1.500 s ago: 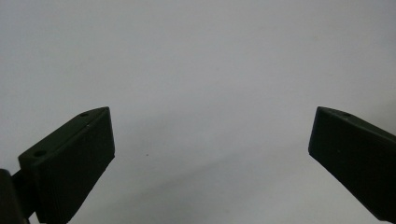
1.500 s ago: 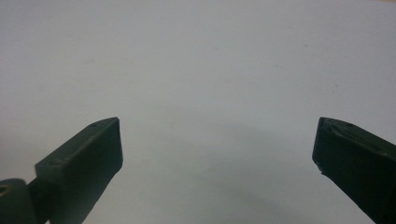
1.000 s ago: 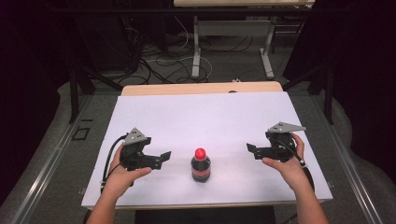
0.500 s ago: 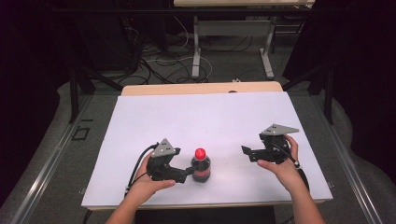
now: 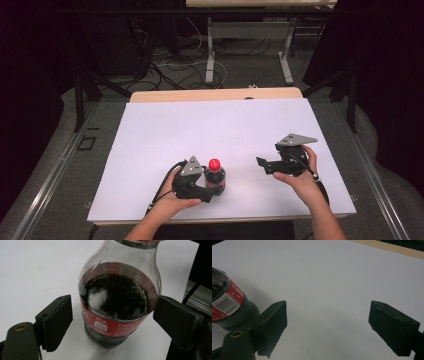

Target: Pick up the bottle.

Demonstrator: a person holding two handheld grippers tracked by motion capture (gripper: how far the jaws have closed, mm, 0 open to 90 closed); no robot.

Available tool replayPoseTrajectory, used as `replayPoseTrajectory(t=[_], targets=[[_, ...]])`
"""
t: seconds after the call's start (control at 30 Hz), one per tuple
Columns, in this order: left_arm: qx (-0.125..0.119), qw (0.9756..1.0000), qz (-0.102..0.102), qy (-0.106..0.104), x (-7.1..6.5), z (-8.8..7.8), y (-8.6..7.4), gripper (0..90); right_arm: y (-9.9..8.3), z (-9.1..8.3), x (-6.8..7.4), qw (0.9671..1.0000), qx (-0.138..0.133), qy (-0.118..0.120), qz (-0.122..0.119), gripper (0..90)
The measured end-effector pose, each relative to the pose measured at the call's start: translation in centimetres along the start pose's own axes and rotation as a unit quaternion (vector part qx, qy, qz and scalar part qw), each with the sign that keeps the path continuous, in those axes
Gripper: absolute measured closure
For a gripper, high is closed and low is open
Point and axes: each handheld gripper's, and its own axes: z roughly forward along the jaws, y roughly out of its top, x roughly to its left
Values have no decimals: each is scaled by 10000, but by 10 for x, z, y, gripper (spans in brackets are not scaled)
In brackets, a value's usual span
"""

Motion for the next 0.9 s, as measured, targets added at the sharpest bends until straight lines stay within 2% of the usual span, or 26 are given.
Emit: replayPoseTrajectory(t=[0.07, 0.1, 0.13, 0.2, 0.33, 0.37, 0.47, 0.5, 0.57, 0.77, 0.83, 0.9], targets=[[9, 10000, -58, -42, -1, 1, -1, 183, 0, 1, 0, 10000, -13, 27, -35, 149], [-84, 10000, -5, 24, -2, 2, -1, 203, 0, 1, 0, 10000, 4, 34, 5, 149], [-72, 10000, 39, 8, -1, 1, -1, 227, -1, 2, 1, 10000, 1, 34, 34, 149], [-196, 9998, 20, 88, -2, 2, -2, 237, -1, 2, 1, 10000, 0, -1, 28, 149], [-210, 9997, 39, 85, -3, 2, -1, 277, 0, 1, 2, 10000, -6, 22, 12, 149], [-129, 9999, 81, 64, -3, 1, -1, 281, 0, 2, 1, 10000, -19, 14, -25, 149], [-228, 9995, 152, 130, -3, 2, -2, 286, 0, 2, 2, 10000, 8, 29, 20, 150], [-174, 9997, 172, 90, -3, 1, -1, 286, 0, 2, 2, 10000, 8, 29, 20, 150], [-249, 9995, 145, 153, -5, 2, -2, 290, 0, 2, 2, 10000, 4, 24, -18, 150], [-250, 9994, 121, 186, -6, 1, -2, 293, 0, 1, 1, 10000, -79, -20, -35, 150], [-216, 9994, 141, 226, -6, 0, -1, 294, 0, 1, 2, 10000, -87, -7, -5, 151], [-152, 9996, 152, 164, -6, -3, 0, 294, 0, 1, 3, 10000, -65, 10, 2, 151]])
